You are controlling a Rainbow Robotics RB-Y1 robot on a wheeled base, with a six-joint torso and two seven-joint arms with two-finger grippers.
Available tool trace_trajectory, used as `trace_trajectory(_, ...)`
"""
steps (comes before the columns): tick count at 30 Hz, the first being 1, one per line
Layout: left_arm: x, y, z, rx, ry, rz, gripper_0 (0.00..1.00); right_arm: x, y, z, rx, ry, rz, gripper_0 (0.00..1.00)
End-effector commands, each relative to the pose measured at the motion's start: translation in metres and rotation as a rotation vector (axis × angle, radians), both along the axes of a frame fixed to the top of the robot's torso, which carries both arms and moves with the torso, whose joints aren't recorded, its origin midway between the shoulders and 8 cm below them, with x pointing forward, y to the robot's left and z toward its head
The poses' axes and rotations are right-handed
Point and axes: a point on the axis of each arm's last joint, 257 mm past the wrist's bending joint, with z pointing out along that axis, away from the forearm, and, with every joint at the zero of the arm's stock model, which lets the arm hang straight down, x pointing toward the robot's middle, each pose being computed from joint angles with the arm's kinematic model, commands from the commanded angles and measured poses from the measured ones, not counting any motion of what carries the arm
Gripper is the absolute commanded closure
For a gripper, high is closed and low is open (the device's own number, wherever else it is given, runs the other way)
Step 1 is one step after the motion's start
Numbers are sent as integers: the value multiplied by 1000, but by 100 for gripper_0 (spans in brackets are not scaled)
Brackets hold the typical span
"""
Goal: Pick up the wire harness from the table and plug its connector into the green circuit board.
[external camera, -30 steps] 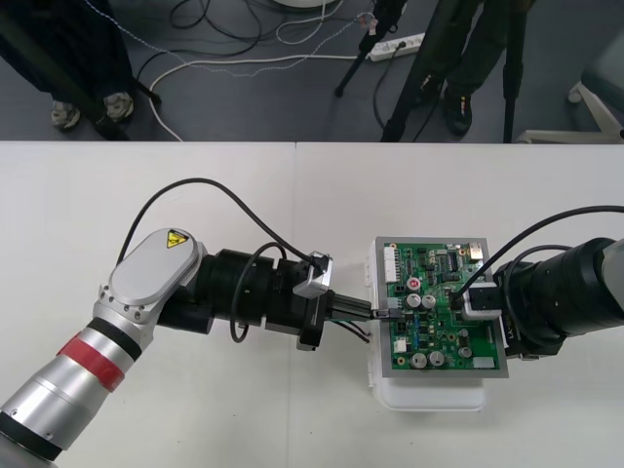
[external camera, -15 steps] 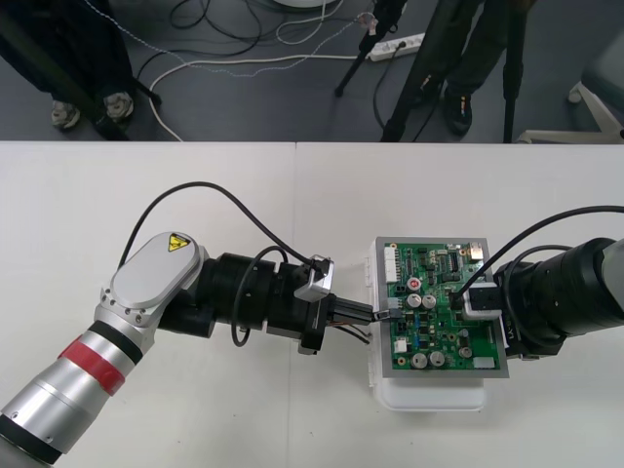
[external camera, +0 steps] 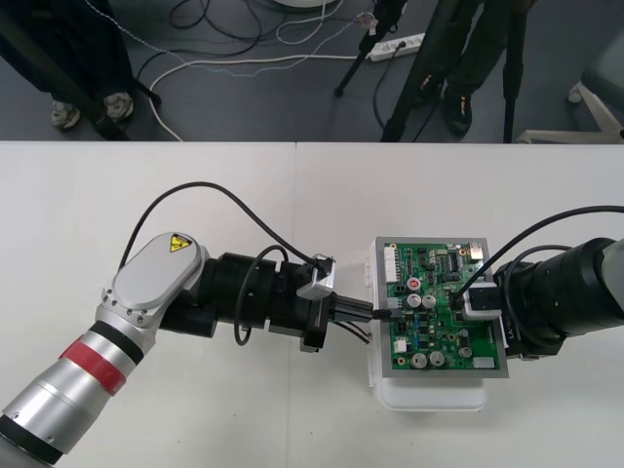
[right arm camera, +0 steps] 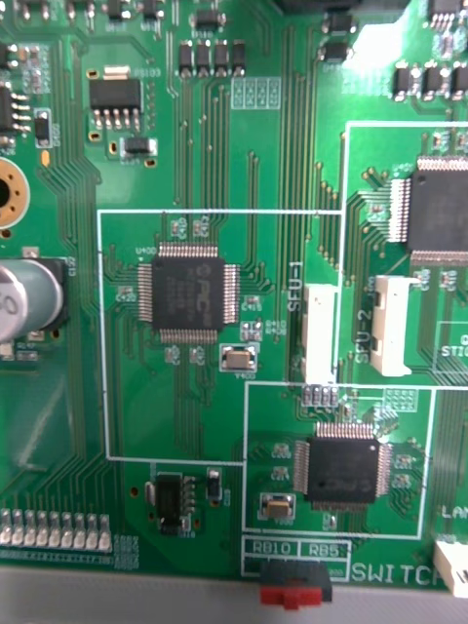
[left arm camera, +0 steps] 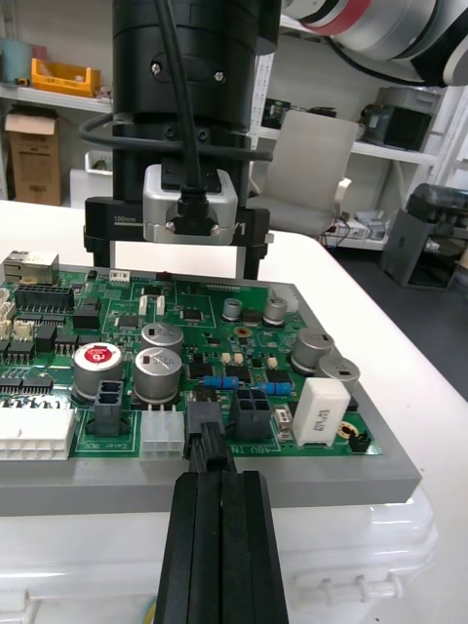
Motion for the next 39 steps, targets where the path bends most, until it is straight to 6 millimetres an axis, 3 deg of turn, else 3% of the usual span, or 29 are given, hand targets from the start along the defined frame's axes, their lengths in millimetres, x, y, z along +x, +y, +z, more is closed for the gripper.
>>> trace_trajectory(1, -9, -39, 13, -52, -102, -12, 100, 4, 19, 8, 18, -18, 28, 0)
trace_trajectory(12, -5, -46, 15, -57, -103, 9, 100, 4, 19, 8, 19, -17, 29, 0)
trace_trajectory(30, -2, -39, 12, -50, -93, 19, 99, 5, 18, 9, 17, -21, 27, 0)
trace_trajectory(31, -2, -38, 11, -49, -88, 21, 72, 5, 18, 9, 17, -21, 27, 0)
trace_trajectory(32, -2, -37, 12, -54, -83, 26, 0, 6, 19, 9, 17, -22, 28, 0)
trace_trajectory(39, 3, -32, 12, -60, -72, 46, 0, 8, 16, 11, 14, -30, 23, 0)
